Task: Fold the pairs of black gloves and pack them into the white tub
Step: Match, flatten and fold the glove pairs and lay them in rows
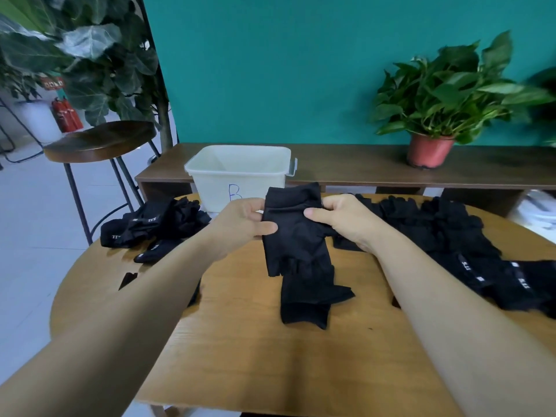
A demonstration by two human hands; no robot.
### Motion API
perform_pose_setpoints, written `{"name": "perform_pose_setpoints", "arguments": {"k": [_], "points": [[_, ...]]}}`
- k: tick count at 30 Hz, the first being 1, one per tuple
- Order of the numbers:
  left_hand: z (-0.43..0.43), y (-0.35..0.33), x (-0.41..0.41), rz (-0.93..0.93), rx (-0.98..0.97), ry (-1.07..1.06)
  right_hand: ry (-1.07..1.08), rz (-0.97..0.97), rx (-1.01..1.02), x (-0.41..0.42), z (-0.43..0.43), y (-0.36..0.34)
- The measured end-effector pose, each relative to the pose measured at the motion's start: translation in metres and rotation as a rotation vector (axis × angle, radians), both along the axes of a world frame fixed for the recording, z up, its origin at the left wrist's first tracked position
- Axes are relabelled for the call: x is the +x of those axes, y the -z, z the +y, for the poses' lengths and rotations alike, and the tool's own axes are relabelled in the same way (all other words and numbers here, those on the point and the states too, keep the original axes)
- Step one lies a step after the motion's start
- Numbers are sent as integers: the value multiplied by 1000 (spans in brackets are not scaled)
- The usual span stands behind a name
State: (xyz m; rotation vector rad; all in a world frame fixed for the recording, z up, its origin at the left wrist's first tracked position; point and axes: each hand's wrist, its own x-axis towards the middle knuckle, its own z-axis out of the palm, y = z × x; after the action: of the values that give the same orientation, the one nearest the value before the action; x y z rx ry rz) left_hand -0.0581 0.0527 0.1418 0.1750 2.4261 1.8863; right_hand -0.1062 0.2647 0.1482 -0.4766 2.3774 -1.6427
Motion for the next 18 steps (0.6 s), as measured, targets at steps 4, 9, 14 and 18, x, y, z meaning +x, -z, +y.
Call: {"name": "perform_pose_setpoints", "arguments": {"k": [4, 9, 14, 18], "points": [[11, 9, -28, -19, -3, -25, 44, 5, 11, -19, 10, 11], [24, 27, -64, -2, -24, -43, 107, -5, 56, -49, 22, 35], [32, 43, -104, 19, -72, -64, 149, 5, 113, -81, 27, 56], [33, 59, -125, 21, -115, -59, 133, 30, 130, -98, 29, 71]]}}
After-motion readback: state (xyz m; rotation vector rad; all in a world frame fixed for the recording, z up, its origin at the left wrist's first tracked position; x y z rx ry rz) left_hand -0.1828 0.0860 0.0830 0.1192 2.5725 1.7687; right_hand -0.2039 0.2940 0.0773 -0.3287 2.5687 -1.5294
